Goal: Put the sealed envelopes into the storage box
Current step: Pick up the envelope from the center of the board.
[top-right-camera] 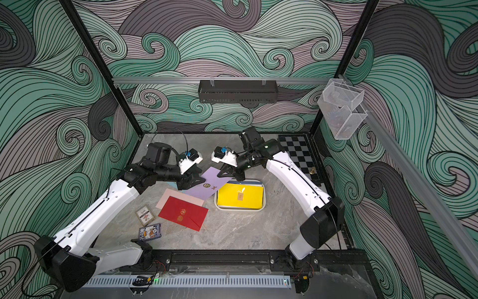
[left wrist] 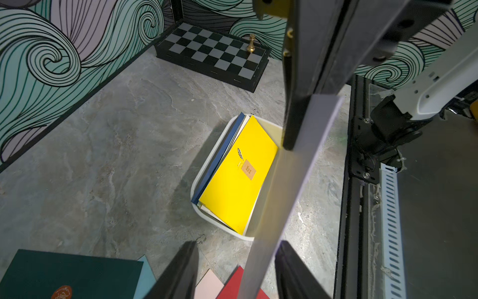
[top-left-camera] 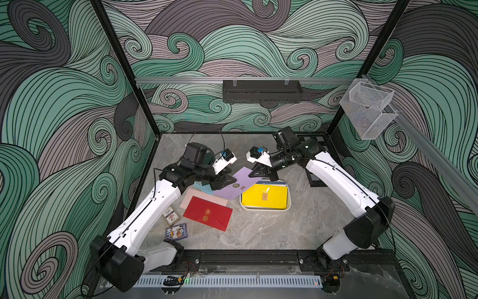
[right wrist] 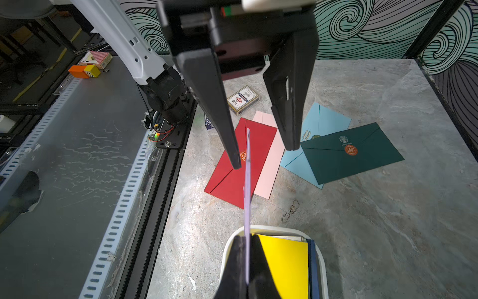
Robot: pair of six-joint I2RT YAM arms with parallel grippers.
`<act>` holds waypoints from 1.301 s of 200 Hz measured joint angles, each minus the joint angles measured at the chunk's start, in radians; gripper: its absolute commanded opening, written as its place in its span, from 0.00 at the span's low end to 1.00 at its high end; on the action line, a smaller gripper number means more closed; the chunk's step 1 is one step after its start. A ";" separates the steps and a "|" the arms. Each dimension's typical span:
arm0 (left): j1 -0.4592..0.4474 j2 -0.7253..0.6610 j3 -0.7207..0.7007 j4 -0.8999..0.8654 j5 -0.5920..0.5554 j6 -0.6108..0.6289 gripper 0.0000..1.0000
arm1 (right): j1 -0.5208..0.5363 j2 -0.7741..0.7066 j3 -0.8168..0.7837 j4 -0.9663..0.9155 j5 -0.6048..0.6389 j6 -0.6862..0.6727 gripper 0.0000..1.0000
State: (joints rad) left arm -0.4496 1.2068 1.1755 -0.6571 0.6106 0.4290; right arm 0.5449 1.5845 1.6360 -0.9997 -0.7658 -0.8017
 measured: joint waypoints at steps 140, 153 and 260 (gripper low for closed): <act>-0.007 -0.148 -0.114 0.159 -0.029 -0.297 0.00 | -0.142 -0.247 -0.186 0.449 0.065 0.447 0.76; -0.006 -0.173 -0.115 0.204 -0.025 -0.364 0.00 | -0.171 -0.307 -0.259 0.578 0.052 0.557 0.81; -0.006 -0.283 -0.190 0.618 0.191 -0.775 0.00 | -0.073 -0.411 -0.521 0.967 -0.222 0.945 0.77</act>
State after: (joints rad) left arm -0.4561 0.9237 0.9859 -0.0387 0.8013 -0.3458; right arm 0.4721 1.1732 1.1149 -0.0330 -0.9874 0.1432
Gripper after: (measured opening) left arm 0.049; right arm 0.795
